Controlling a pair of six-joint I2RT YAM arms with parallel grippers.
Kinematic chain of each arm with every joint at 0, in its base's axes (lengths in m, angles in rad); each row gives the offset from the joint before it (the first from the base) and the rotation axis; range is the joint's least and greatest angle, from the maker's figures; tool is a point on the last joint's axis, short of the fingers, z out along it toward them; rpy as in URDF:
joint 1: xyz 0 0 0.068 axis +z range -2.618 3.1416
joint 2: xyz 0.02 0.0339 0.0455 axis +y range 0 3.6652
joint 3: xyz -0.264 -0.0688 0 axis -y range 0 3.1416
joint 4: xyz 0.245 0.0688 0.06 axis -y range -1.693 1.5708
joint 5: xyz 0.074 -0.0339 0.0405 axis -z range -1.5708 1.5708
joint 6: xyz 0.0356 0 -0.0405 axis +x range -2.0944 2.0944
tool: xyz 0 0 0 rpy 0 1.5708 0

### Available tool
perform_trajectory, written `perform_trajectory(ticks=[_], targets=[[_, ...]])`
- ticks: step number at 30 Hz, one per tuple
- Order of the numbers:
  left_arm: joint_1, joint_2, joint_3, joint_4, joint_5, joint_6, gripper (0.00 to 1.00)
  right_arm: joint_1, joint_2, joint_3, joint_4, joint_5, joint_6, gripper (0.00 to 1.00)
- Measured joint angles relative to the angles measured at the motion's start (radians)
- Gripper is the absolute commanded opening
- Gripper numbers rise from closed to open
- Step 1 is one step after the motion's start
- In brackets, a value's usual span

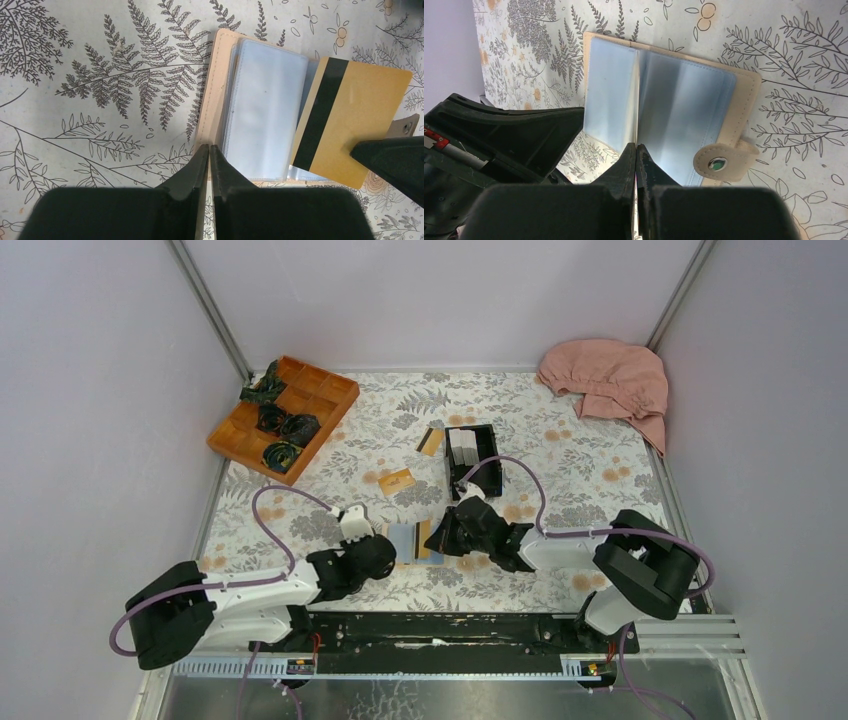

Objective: Put the credit cards into the card holder
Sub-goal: Insert the credit card into the card holder.

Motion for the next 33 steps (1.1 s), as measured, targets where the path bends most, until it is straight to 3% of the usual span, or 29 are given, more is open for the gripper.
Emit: perform_trajectory(ticks=[15, 33], targets=[[-0.033, 0.033, 0.01, -0.001, -0.038, -0.004, 0.08, 0.0, 0.01, -0.039, 0.084, -0.007, 0.043, 0.0], [-0.063, 0.056, 0.013, 0.004, -0.074, -0.029, 0.08, 0.0, -0.051, -0.062, 0.064, -0.006, 0.046, 0.0]])
